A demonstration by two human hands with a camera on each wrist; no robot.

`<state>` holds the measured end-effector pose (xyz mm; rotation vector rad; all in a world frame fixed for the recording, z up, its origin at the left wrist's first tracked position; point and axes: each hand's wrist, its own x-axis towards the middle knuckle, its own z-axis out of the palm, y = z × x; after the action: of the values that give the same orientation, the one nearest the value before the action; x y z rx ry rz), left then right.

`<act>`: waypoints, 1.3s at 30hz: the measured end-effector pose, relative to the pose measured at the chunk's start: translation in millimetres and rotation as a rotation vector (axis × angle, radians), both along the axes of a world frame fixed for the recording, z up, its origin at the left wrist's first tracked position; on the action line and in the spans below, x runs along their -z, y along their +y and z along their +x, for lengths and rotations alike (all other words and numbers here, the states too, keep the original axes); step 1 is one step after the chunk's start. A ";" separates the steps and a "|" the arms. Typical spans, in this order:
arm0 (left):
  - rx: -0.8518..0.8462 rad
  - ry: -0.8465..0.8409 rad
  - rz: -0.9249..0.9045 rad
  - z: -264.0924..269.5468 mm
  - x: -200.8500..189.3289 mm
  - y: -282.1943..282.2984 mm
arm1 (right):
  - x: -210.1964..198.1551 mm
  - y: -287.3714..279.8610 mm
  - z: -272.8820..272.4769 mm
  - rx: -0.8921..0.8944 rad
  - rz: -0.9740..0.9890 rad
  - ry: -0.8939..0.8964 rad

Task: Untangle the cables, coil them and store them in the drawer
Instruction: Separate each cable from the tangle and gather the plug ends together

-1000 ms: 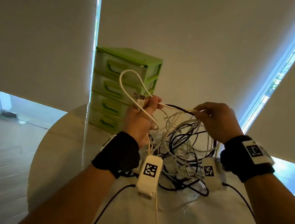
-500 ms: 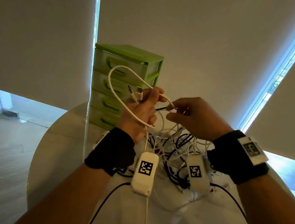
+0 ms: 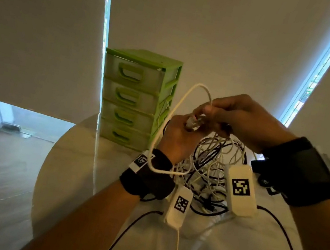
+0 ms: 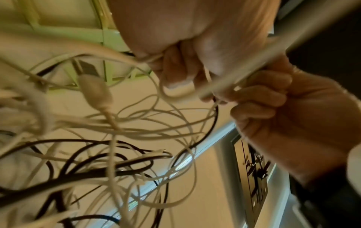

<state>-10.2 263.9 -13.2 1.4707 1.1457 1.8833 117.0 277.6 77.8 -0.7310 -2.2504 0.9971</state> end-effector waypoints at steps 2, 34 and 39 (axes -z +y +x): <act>-0.040 -0.070 0.004 -0.7 -2.4 -1.8 | 4.4 3.3 1.0 -0.008 0.074 -0.072; 0.101 -0.012 -0.057 -15.4 -4.0 -6.4 | 8.0 3.2 -3.5 0.039 0.211 0.023; 0.013 0.013 -0.077 -17.8 -3.1 -5.6 | 18.6 16.2 -0.4 0.116 0.285 -0.139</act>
<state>-28.0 258.4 -10.1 1.4465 1.1983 1.8039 116.6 293.8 59.2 -0.8124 -2.3722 0.5697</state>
